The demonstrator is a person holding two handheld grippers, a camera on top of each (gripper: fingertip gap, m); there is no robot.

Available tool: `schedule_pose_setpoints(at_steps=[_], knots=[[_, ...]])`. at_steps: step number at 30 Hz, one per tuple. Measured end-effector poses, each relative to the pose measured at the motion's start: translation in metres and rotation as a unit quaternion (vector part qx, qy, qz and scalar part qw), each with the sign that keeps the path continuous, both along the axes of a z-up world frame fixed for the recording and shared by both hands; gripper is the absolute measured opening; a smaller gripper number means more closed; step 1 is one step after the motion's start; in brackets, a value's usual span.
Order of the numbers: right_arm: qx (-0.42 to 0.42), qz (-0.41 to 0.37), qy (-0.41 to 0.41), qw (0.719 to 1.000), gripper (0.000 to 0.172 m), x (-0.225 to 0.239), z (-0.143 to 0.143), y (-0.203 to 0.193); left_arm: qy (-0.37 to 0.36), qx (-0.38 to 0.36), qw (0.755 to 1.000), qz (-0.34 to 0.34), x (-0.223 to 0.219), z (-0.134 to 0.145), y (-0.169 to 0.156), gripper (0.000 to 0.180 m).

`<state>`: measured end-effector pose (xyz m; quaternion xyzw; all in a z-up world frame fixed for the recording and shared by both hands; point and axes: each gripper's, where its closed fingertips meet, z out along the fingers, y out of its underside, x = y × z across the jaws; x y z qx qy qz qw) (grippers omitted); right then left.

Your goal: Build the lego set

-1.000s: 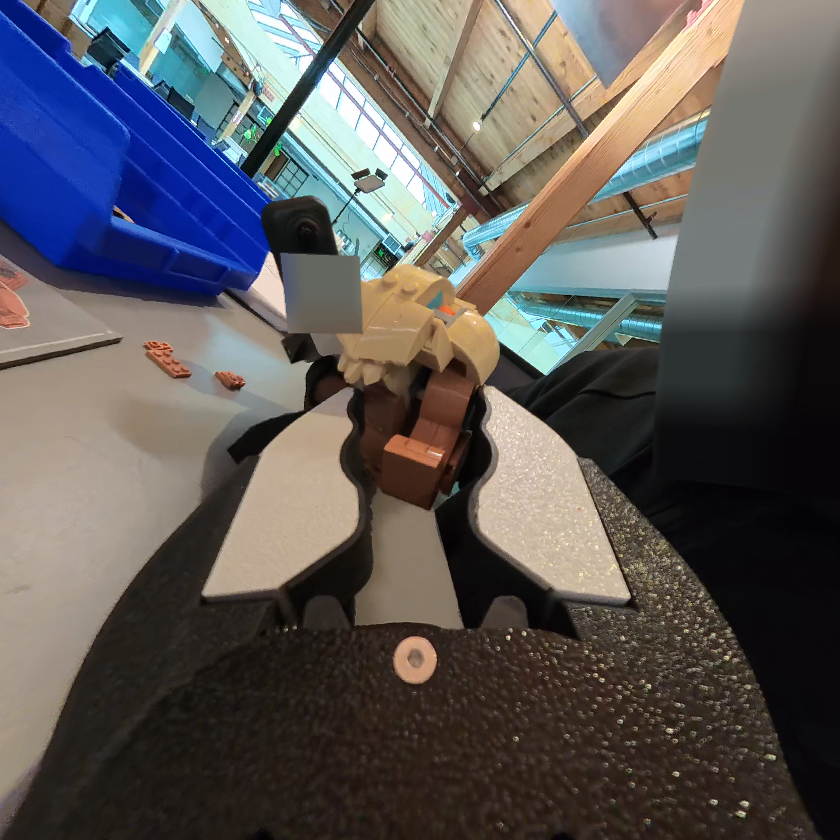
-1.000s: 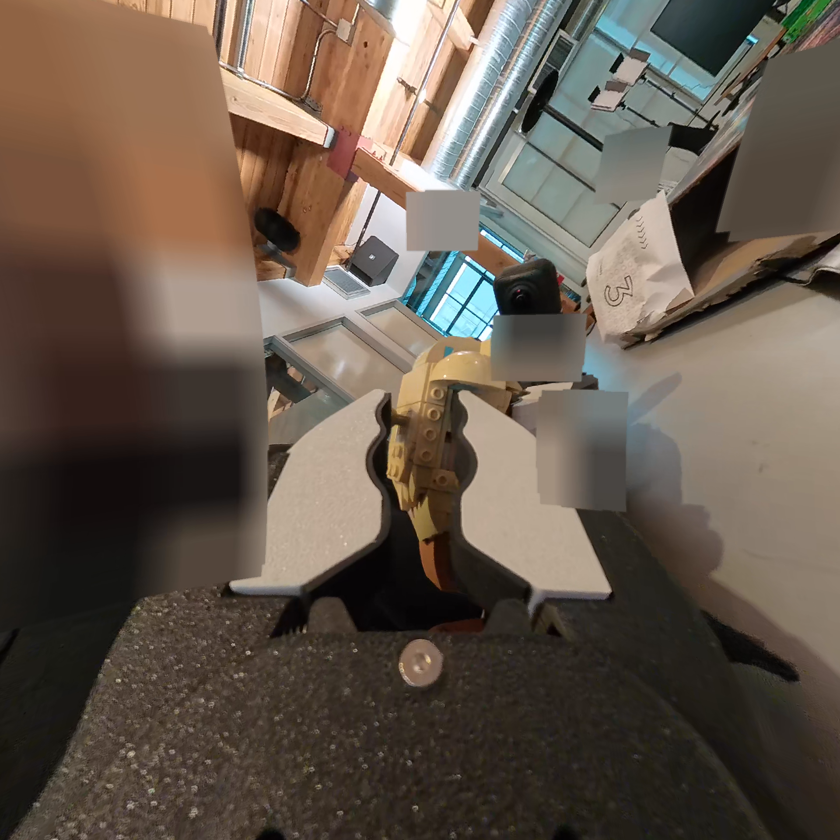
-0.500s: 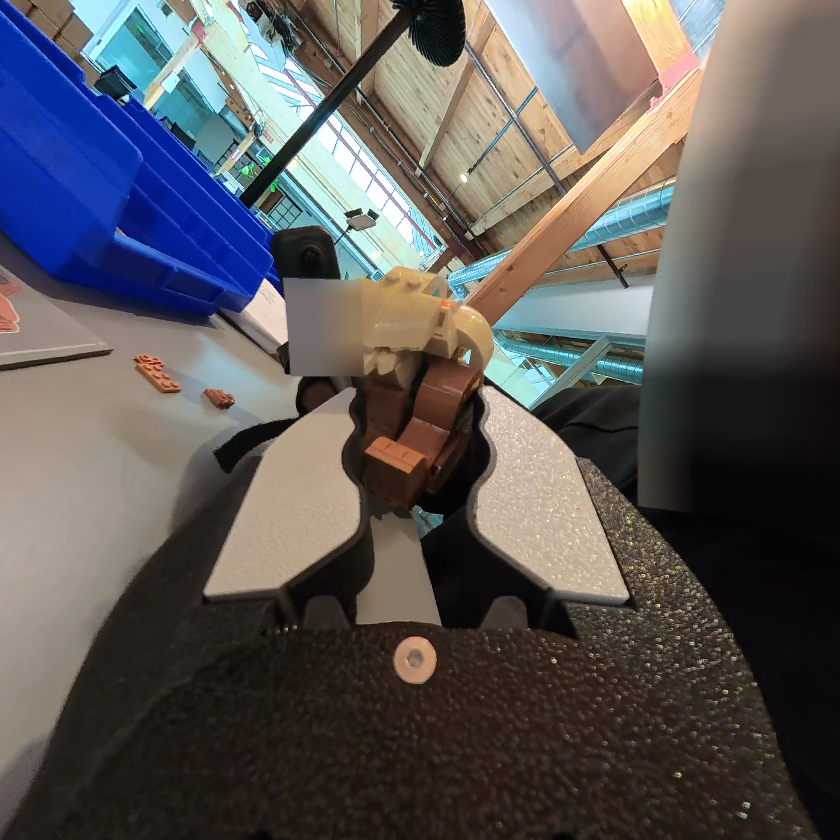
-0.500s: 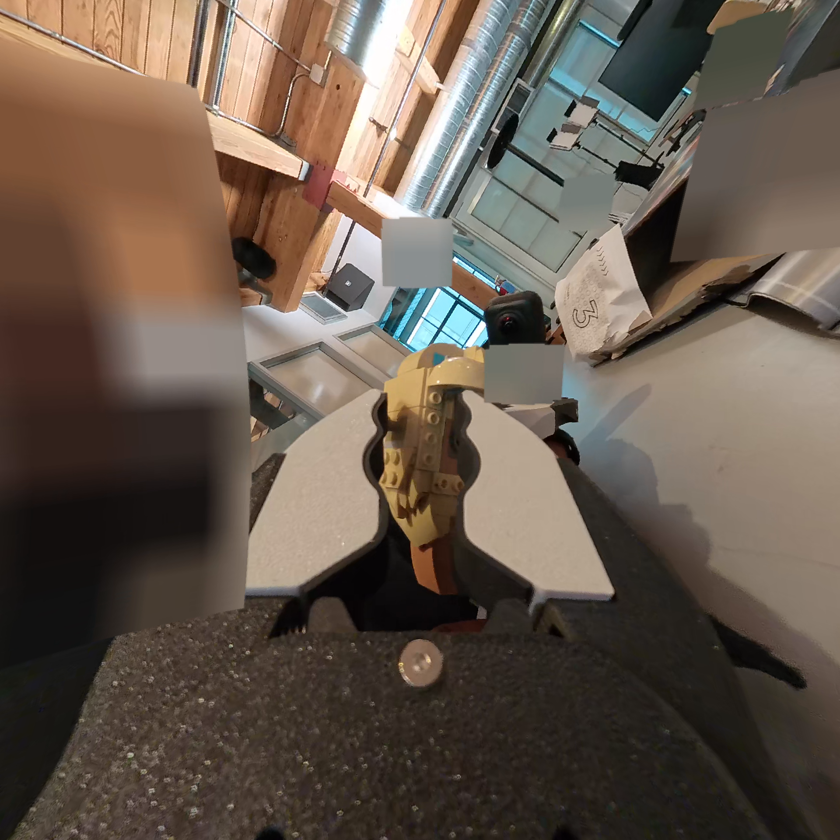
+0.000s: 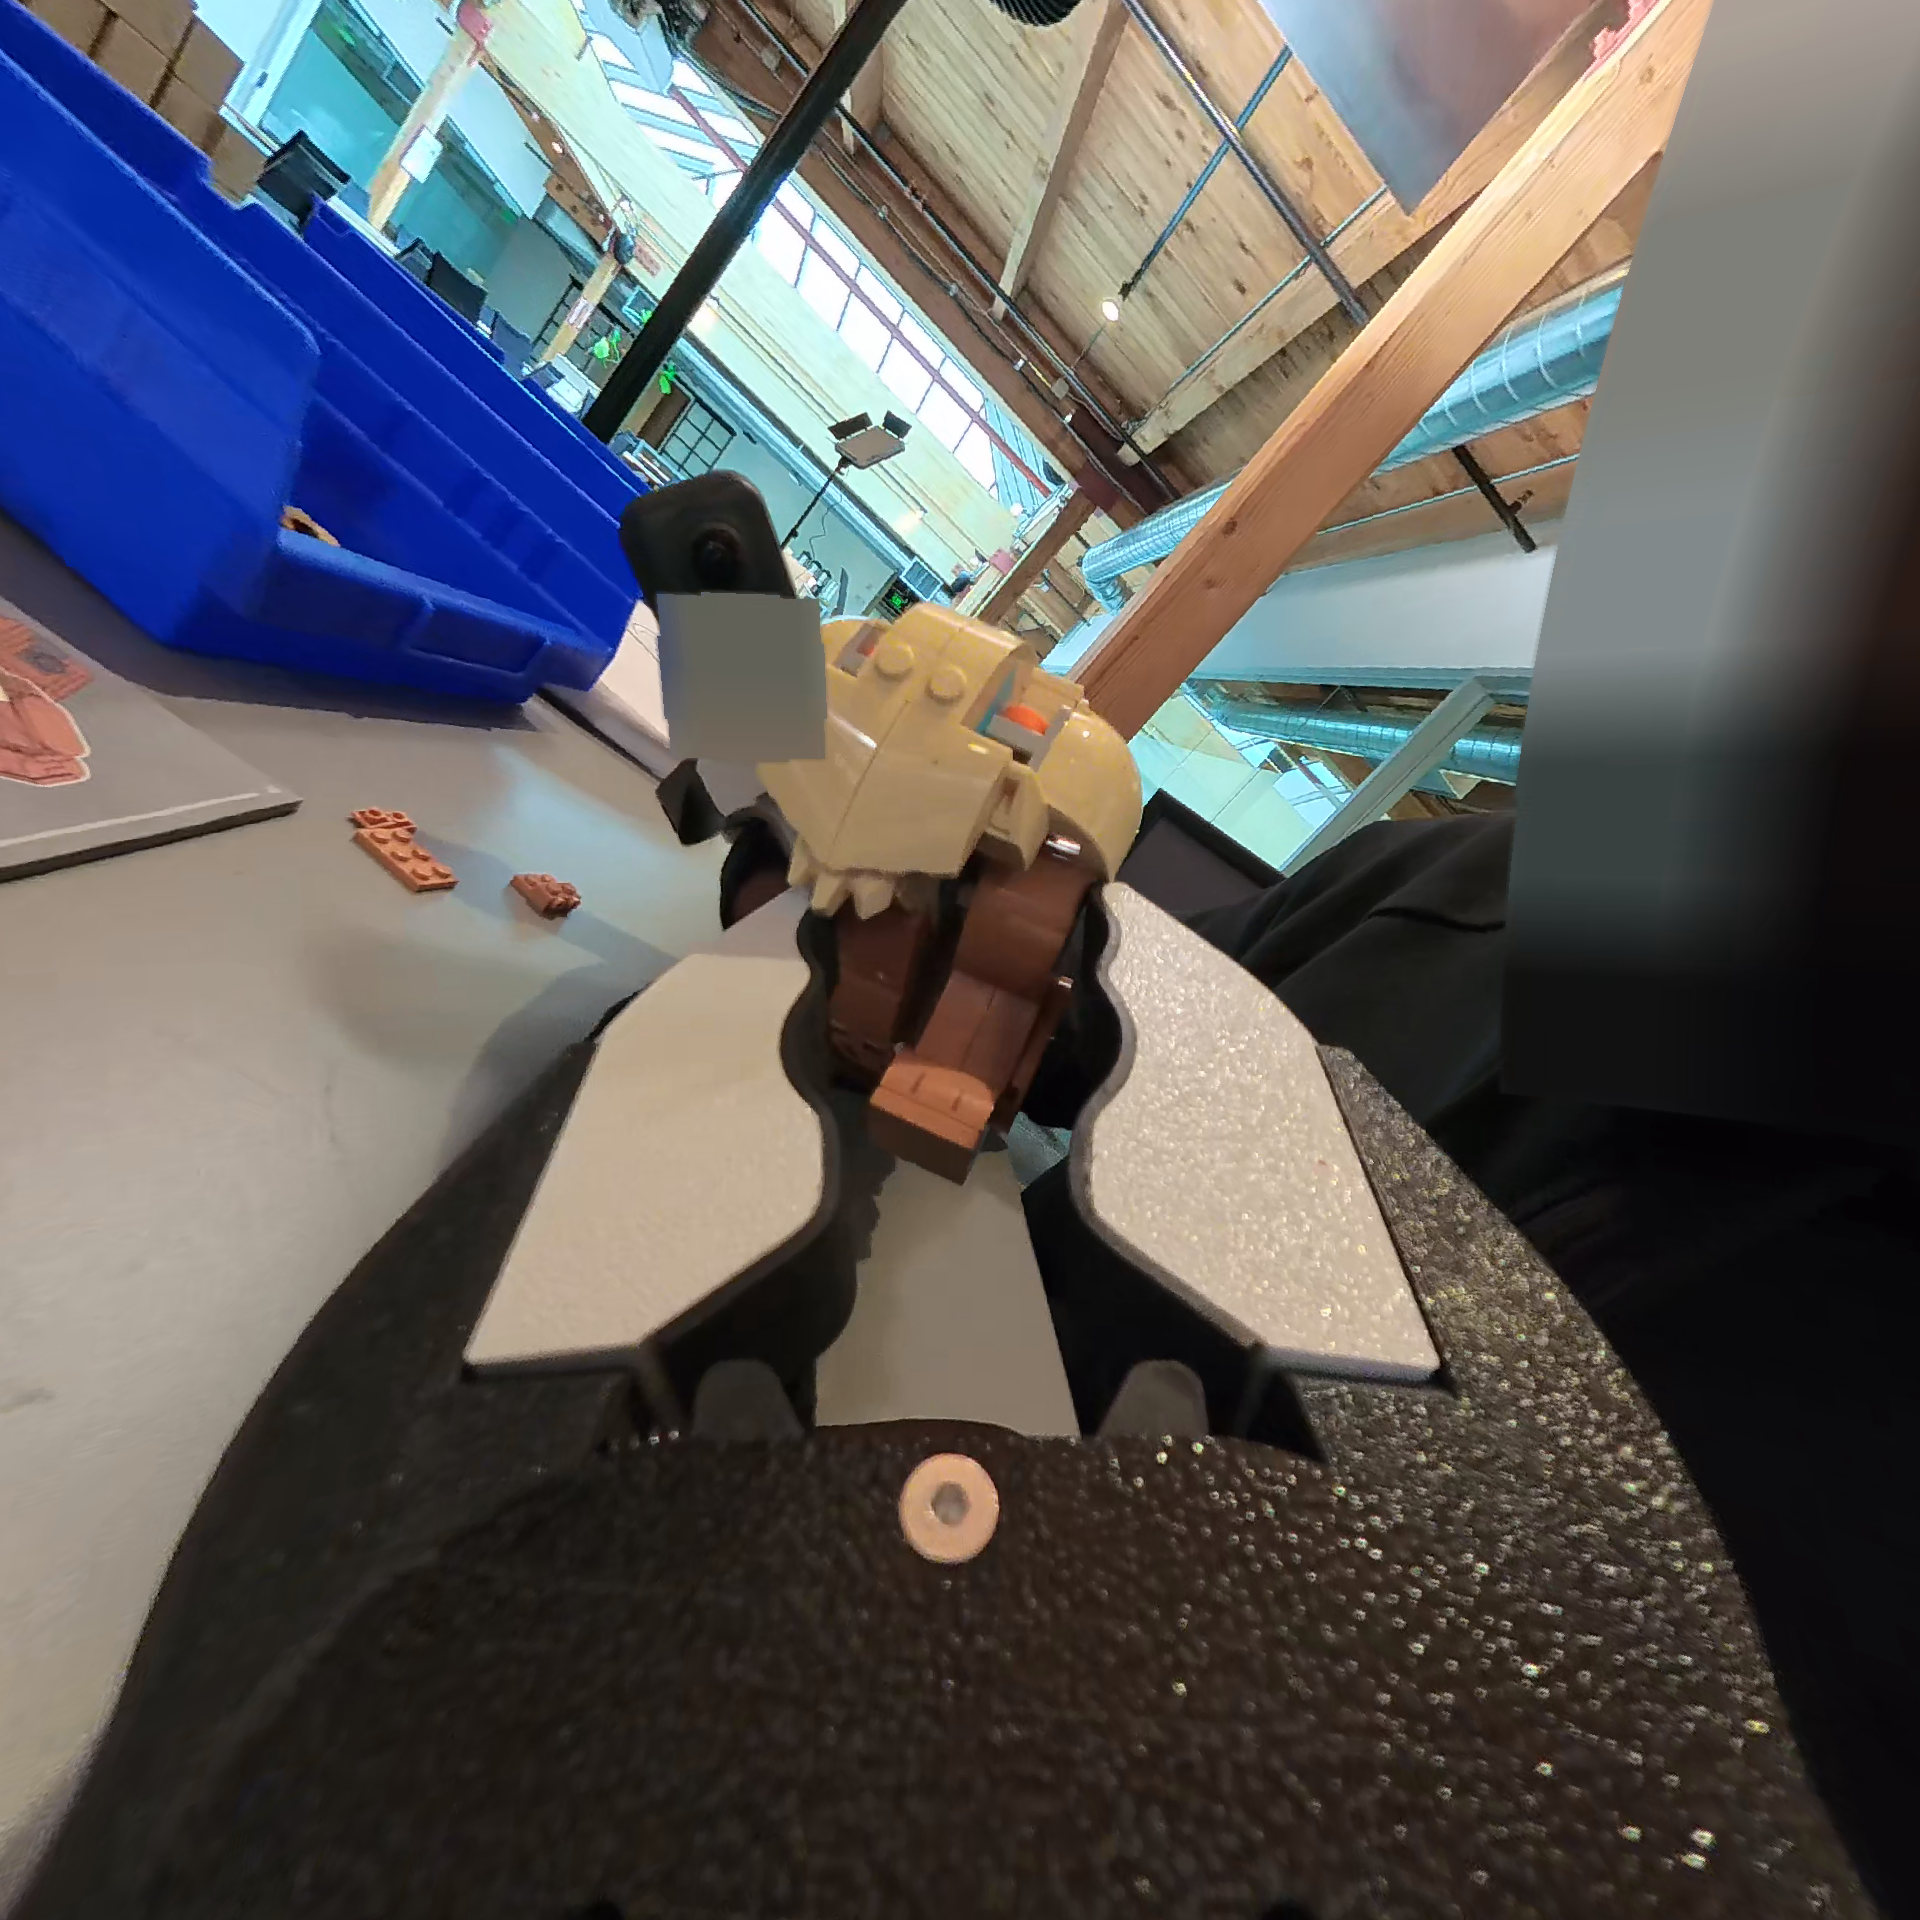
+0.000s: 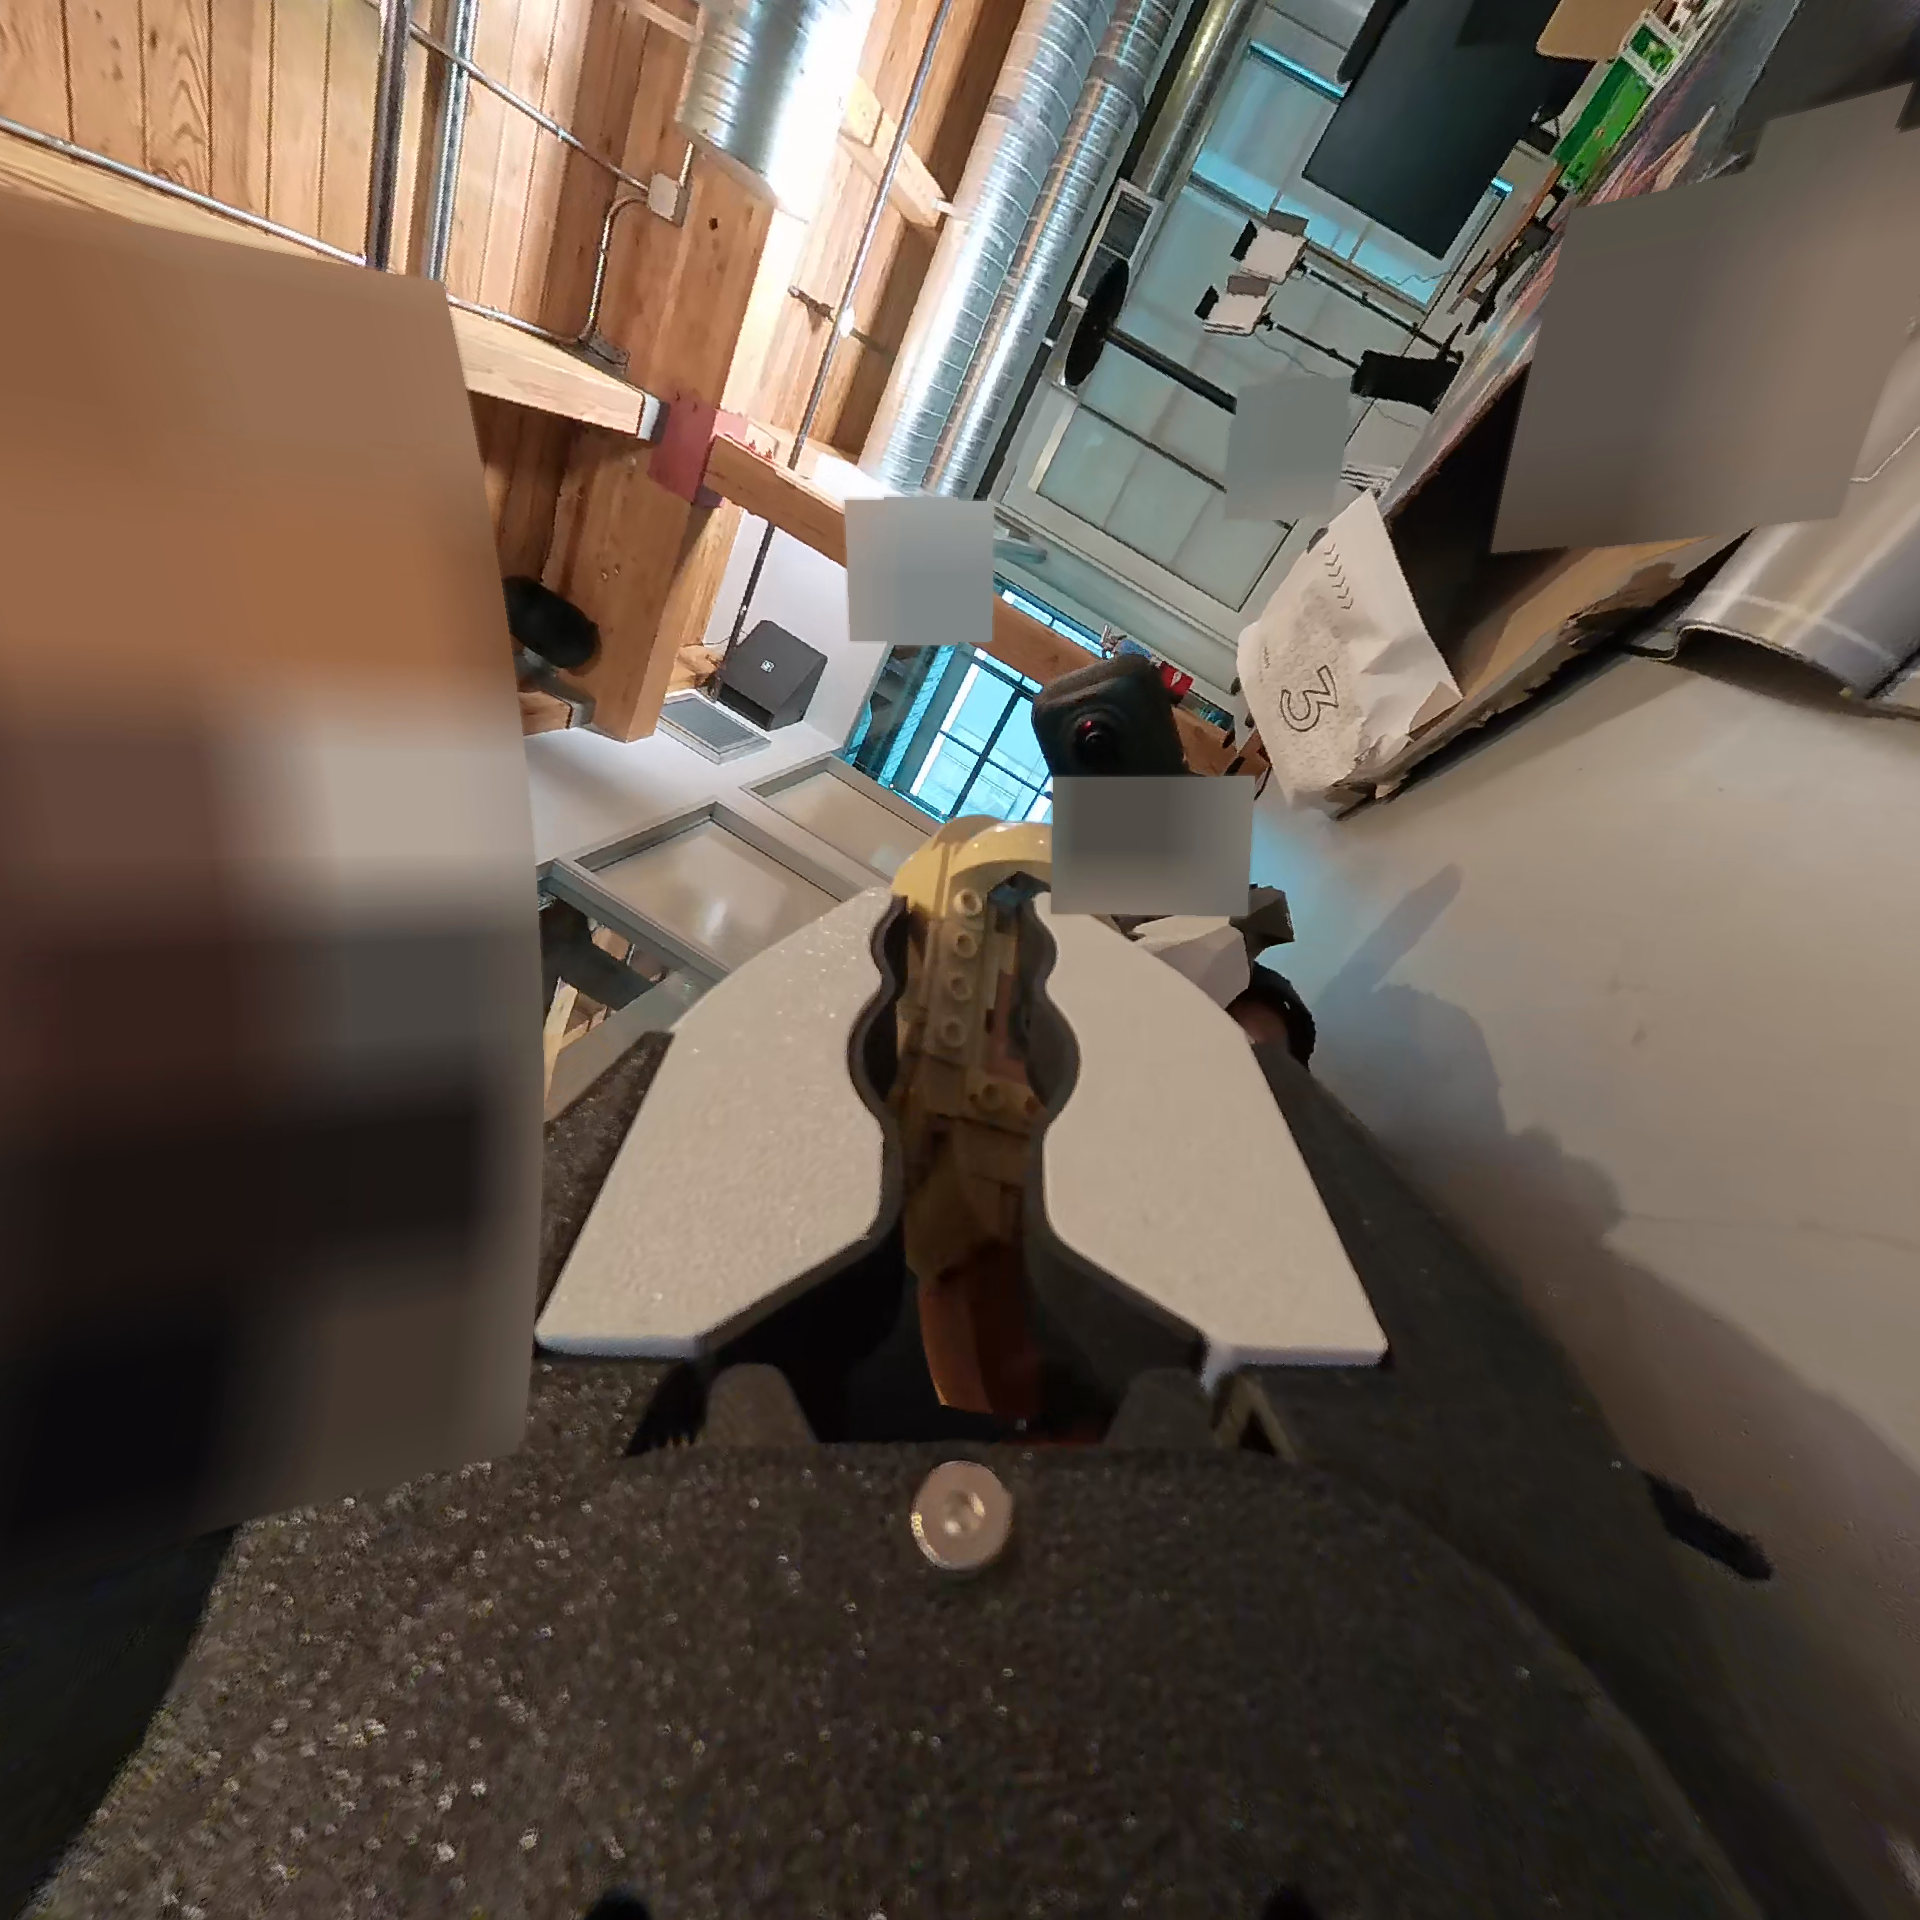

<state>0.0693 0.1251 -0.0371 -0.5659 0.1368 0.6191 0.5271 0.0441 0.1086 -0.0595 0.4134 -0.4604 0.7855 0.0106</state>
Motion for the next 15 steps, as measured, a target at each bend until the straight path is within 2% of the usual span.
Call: schedule_pose_setpoints(at_steps=[9,12,15], knots=[[0.016,0.011,0.004,1.000,0.021,-0.001,0.008,-0.003,-0.038,0.015,0.999,-0.005,-0.005,0.006,-0.005,0.042],[0.014,0.001,0.015,1.000,0.019,0.006,0.009,-0.002,-0.046,0.010,0.999,0.003,-0.006,0.009,-0.002,0.033],[0.009,-0.007,0.016,1.000,0.019,0.008,0.008,-0.001,-0.043,0.021,0.999,0.014,-0.003,0.007,-0.002,0.033]])
